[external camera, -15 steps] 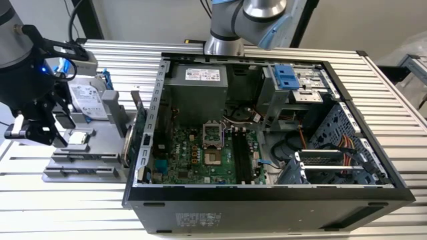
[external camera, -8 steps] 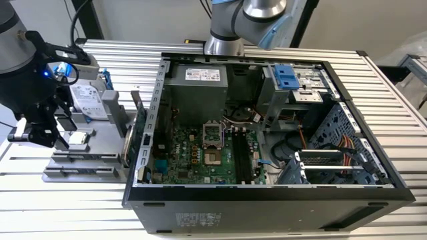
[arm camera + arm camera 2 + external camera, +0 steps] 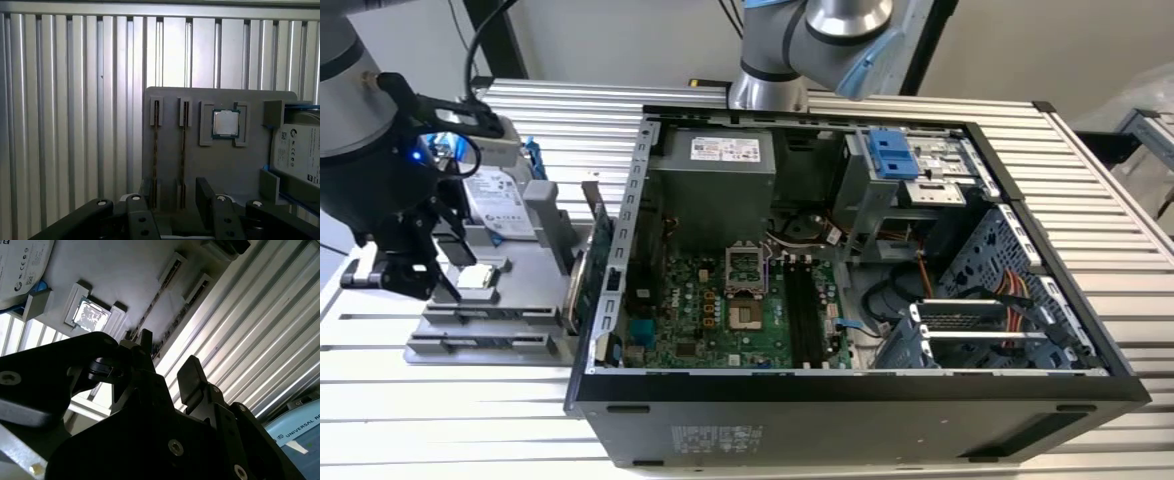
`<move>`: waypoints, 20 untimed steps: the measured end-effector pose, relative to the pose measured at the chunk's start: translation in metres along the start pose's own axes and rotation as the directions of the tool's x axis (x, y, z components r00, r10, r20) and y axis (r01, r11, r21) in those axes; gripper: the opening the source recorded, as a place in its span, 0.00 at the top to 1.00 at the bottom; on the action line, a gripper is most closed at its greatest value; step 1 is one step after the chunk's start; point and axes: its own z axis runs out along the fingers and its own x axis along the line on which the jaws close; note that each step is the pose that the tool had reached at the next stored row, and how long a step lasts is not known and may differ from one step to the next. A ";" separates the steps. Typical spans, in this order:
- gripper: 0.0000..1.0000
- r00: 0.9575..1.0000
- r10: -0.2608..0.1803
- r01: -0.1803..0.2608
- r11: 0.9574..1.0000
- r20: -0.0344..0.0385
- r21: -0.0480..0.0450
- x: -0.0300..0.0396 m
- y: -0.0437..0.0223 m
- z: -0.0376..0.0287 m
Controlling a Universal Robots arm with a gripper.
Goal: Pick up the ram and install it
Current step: 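Pick up the ram and move it above insertion slot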
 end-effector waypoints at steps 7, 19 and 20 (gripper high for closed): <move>0.00 1.000 0.001 -0.001 1.000 0.000 0.000 0.0002 -0.0001 0.0059; 0.00 1.000 0.003 -0.003 1.000 0.000 0.000 0.0017 -0.0001 0.0134; 0.00 1.000 0.003 -0.003 1.000 0.000 0.000 0.0019 -0.0001 0.0139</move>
